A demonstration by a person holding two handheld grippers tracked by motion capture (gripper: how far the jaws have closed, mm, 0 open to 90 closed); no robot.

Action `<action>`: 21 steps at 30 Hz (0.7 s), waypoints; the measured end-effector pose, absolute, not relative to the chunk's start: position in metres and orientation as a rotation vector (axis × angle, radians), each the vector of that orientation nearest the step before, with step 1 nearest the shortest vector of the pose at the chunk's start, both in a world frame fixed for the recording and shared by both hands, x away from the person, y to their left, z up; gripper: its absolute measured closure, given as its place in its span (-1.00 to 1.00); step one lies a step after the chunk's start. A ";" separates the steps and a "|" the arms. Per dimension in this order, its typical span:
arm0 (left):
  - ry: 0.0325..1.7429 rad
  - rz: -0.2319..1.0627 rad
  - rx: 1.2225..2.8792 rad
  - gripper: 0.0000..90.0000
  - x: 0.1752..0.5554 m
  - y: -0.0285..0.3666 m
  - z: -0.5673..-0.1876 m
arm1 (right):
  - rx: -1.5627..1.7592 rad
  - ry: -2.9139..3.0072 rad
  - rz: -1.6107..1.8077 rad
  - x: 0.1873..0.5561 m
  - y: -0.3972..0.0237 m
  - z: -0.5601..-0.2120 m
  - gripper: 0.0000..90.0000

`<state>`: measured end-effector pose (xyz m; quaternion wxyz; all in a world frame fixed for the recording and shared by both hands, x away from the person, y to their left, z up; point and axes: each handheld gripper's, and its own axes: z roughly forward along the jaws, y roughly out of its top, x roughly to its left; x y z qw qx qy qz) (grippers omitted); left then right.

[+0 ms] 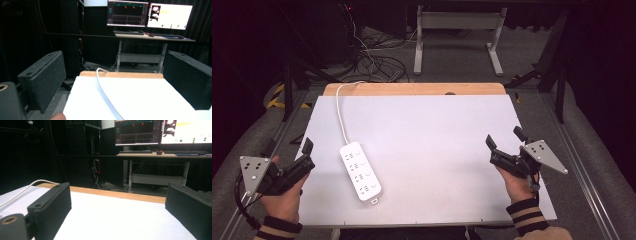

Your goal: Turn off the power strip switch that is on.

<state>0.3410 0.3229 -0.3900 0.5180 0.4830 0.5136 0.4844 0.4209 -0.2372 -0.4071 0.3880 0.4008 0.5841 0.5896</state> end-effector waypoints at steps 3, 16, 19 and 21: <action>1.234 1.168 1.160 -0.89 0.340 0.324 -0.389 | 1.016 1.493 1.496 0.421 -0.235 -0.407 -0.84; 1.245 1.158 1.172 -0.88 0.342 0.323 -0.391 | 1.017 1.494 1.497 0.421 -0.236 -0.408 -0.84; 1.250 1.153 1.166 -0.87 0.343 0.323 -0.391 | 1.018 1.494 1.493 0.422 -0.236 -0.408 -0.84; 1.249 1.155 1.166 -0.87 0.343 0.323 -0.391 | 1.017 1.494 1.494 0.422 -0.236 -0.408 -0.84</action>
